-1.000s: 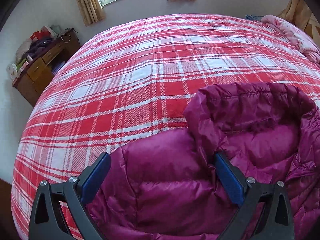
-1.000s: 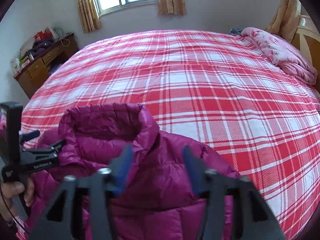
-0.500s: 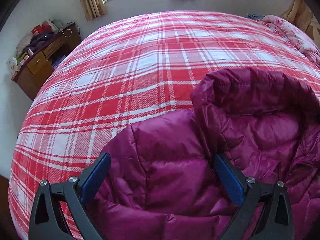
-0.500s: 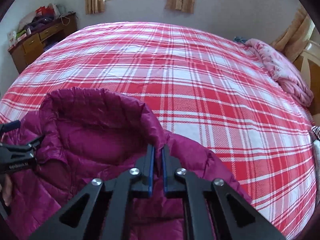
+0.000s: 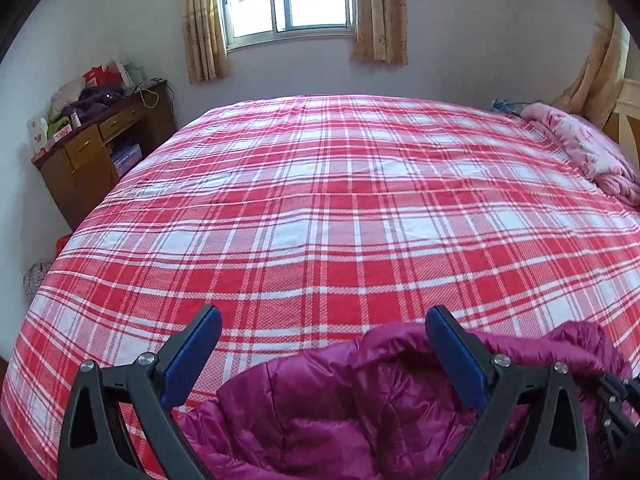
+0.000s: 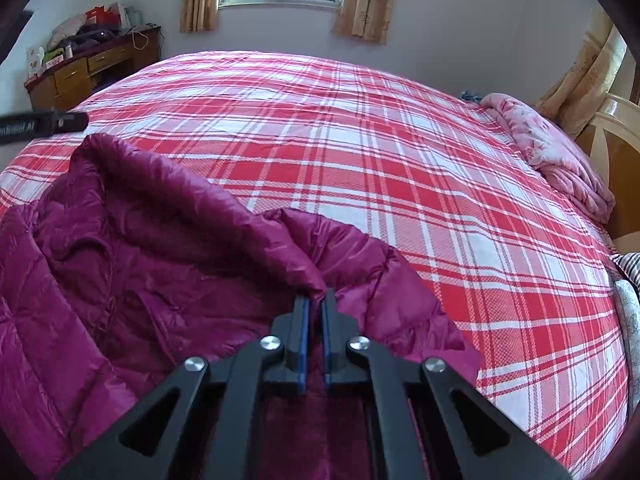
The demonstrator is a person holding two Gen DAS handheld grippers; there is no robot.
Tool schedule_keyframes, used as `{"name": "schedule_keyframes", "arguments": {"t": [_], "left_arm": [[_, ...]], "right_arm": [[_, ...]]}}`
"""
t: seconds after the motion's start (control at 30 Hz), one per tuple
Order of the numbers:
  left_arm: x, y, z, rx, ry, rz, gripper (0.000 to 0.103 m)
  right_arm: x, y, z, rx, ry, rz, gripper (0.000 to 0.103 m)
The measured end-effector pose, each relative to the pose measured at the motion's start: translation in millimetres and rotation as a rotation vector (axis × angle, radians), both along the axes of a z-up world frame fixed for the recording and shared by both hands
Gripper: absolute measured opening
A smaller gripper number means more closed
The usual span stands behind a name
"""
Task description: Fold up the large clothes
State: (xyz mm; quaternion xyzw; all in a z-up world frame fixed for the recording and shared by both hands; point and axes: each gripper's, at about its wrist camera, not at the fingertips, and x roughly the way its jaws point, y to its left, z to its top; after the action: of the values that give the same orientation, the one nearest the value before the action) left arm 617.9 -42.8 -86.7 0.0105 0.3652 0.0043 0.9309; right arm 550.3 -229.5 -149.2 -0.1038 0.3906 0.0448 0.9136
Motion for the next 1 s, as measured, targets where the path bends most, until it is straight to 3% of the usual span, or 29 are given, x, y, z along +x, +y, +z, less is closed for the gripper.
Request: {"name": "schedule_keyframes", "arguments": {"t": [0.07,0.2,0.33,0.5,0.57,0.6,0.67,0.73,0.87,1.0], "left_arm": [[8.4,-6.1,5.2,0.007,-0.006,-0.011,0.102],[19.2,-16.2,-21.9,0.147,0.071,-0.008,0.102],[4.1,-2.1,-59.4,0.131,0.154,-0.015,0.102],[-12.7,-1.1,-82.5,0.117,0.171,-0.019,0.102],[-13.3,-3.5,-83.9,0.115,0.171,-0.017,0.102],[-14.2,-3.9,-84.6,0.113,0.171,-0.016,0.102],[-16.4,-3.7,-85.3,0.11,0.164,-0.017,0.102],[-19.5,-2.8,-87.1,0.1,0.157,-0.016,0.102],[-23.5,-3.1,-86.7,0.099,0.149,-0.01,0.102],[-31.5,-1.7,-60.6,0.069,0.089,0.02,0.102]], "right_arm": [[-1.1,-4.2,-5.3,0.011,0.001,-0.001,0.006],[-3.1,-9.1,-9.4,0.031,-0.008,-0.008,0.006],[-3.6,-11.7,-14.8,0.044,-0.014,-0.014,0.006],[-5.9,-10.5,-9.3,0.044,-0.031,-0.022,0.007],[-11.5,-17.2,0.3,0.1,-0.042,-0.03,0.009],[-15.6,-21.2,6.8,0.133,-0.054,-0.042,0.013],[-27.7,-26.6,21.6,0.158,-0.113,-0.089,0.04],[-37.4,-28.5,39.6,0.188,-0.192,-0.122,0.052],[-16.5,-10.0,56.5,0.251,-0.176,-0.095,0.052],[17.2,15.5,37.9,0.21,-0.09,-0.06,0.05]]}}
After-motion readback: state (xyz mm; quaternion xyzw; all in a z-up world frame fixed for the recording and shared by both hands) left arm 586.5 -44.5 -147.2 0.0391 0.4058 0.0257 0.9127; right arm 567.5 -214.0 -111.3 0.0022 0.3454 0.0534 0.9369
